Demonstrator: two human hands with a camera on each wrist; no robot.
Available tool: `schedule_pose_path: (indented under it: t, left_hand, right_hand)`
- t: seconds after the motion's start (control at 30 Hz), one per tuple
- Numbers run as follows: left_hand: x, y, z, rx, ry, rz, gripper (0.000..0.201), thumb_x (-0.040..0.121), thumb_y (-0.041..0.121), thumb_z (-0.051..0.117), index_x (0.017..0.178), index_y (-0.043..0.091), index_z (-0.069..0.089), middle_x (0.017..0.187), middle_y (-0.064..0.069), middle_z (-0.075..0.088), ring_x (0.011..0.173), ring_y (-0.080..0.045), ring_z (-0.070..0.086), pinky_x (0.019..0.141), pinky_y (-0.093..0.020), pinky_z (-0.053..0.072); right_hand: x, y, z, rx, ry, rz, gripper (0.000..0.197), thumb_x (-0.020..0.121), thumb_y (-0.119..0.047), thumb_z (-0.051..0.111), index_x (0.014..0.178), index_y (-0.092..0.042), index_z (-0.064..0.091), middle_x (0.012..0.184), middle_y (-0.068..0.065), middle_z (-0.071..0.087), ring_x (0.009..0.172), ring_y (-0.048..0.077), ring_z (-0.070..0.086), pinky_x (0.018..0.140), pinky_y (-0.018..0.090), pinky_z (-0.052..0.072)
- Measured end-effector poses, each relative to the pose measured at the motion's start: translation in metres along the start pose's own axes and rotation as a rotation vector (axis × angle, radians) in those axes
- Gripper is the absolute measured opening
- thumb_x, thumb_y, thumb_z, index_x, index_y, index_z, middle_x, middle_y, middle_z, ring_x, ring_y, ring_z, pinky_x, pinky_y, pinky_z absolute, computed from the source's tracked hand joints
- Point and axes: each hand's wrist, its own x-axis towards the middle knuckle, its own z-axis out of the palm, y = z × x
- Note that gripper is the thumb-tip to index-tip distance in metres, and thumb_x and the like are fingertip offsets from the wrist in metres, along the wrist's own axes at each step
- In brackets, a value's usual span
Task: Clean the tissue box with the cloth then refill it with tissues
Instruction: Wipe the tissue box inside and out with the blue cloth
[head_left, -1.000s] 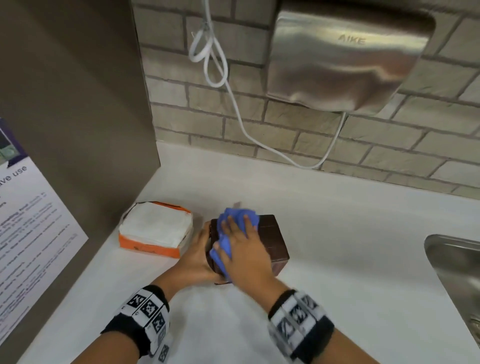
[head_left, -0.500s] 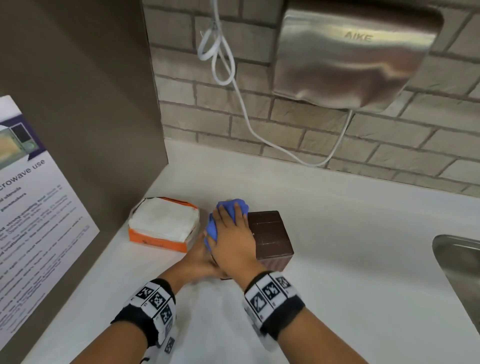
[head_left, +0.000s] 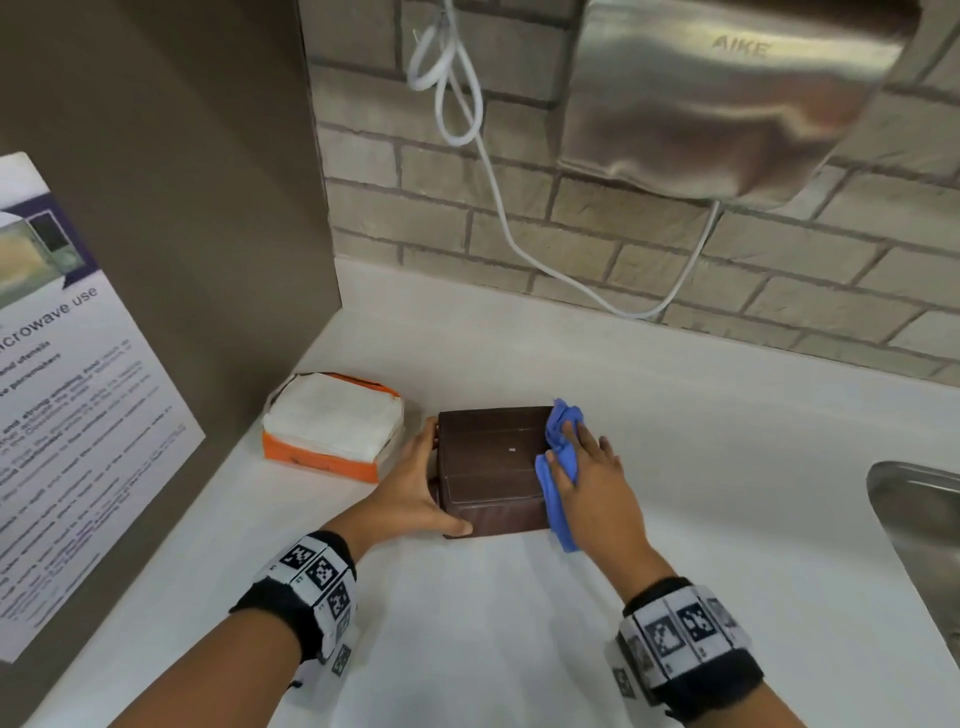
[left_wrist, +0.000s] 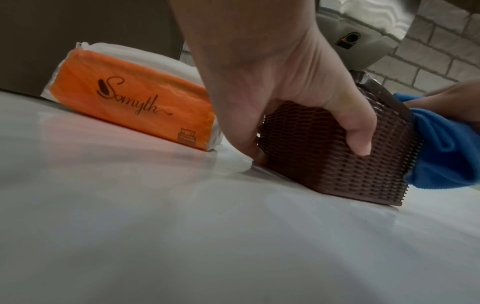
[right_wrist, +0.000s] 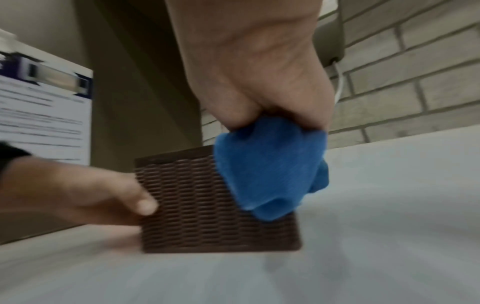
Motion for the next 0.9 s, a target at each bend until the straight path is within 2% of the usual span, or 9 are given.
schedule_pose_path:
  t: [0.1,0.2,0.3,0.37,0.43,0.63,0.73,0.83,0.9]
  left_hand:
    - [0.002,0.000,-0.002,0.002,-0.006,0.006,0.134,0.052,0.016,0.092,0.147,0.039,0.000,0.145,0.018,0.018,0.125,0.009,0.030,0.100,-0.011,0.033]
    - [0.004,-0.004,-0.003,0.010,-0.010,0.049,0.134,0.047,0.025,0.093,0.149,0.030,0.007,0.151,0.012,0.019,0.130,0.016,0.029,0.101,-0.004,0.034]
    - [0.003,-0.003,-0.004,0.006,-0.029,0.042,0.134,0.044,0.039,0.085,0.148,0.027,0.002,0.150,0.016,0.014,0.139,0.001,0.017,0.102,0.003,0.023]
    - [0.002,-0.001,-0.005,-0.015,-0.023,0.038,0.127,0.045,0.034,0.087,0.144,0.037,0.007,0.148,0.016,0.023,0.138,-0.001,0.025,0.110,-0.013,0.030]
    - [0.002,-0.003,-0.005,-0.025,-0.023,0.015,0.129,0.048,0.025,0.090,0.144,0.042,0.006,0.150,0.015,0.025,0.137,-0.002,0.029,0.113,-0.029,0.034]
    - [0.004,-0.004,-0.003,0.025,0.007,-0.022,0.136,0.043,0.031,0.092,0.147,0.040,0.005,0.149,0.011,0.020,0.139,-0.011,0.028,0.113,-0.038,0.035]
    - [0.006,-0.006,-0.002,0.069,0.012,0.018,0.134,0.042,0.039,0.088,0.147,0.033,0.007,0.152,0.012,0.017,0.141,-0.007,0.020,0.117,-0.034,0.028]
    - [0.003,-0.002,-0.001,0.064,0.008,0.033,0.134,0.039,0.048,0.077,0.149,0.016,0.008,0.147,0.011,0.019,0.137,-0.003,0.018,0.109,-0.010,0.021]
    - [0.002,-0.003,-0.002,0.036,-0.011,0.028,0.133,0.041,0.040,0.083,0.150,0.022,0.009,0.151,0.011,0.020,0.139,-0.005,0.024,0.107,-0.012,0.028]
  right_hand:
    - [-0.008,-0.028,0.013,-0.246,0.042,-0.051,0.062,0.096,-0.050,0.019,0.147,-0.017,0.035,0.155,0.005,0.032,0.144,0.032,0.026,0.120,0.041,0.017]
    - [-0.014,-0.063,0.029,-0.284,0.075,-0.243,0.064,0.087,-0.050,0.025,0.129,-0.017,0.060,0.135,0.004,0.059,0.126,0.028,0.055,0.109,0.036,0.022]
    - [-0.007,-0.086,0.035,-0.214,-0.080,-0.404,0.076,0.083,-0.056,0.006,0.149,-0.024,0.029,0.157,-0.002,0.027,0.147,0.024,0.018,0.118,0.031,-0.002]
    - [0.015,-0.079,0.034,-0.186,-0.103,-0.421,0.069,0.087,-0.057,0.005,0.150,-0.032,0.023,0.160,-0.006,0.016,0.149,0.023,0.006,0.120,0.039,0.000]
    - [0.041,-0.066,0.027,-0.182,-0.099,-0.373,0.055,0.095,-0.056,0.020,0.147,-0.040,0.024,0.161,-0.005,0.014,0.149,0.024,0.003,0.121,0.045,0.002]
    - [0.068,-0.062,0.022,-0.209,-0.075,-0.183,0.054,0.095,-0.059,0.021,0.146,-0.041,0.027,0.157,-0.004,0.027,0.147,0.031,0.005,0.119,0.053,0.002]
    - [0.034,-0.081,0.035,-0.247,-0.044,-0.287,0.065,0.088,-0.062,0.010,0.146,-0.039,0.025,0.158,-0.005,0.022,0.147,0.035,0.004,0.117,0.057,0.002]
    - [0.011,-0.081,0.043,-0.281,-0.040,-0.419,0.066,0.085,-0.062,0.010,0.146,-0.042,0.023,0.160,-0.009,0.017,0.148,0.030,0.005,0.118,0.054,0.001]
    - [0.013,-0.066,0.038,-0.275,-0.036,-0.394,0.059,0.089,-0.062,0.016,0.146,-0.046,0.021,0.160,-0.012,0.015,0.149,0.026,0.003,0.118,0.053,-0.003]
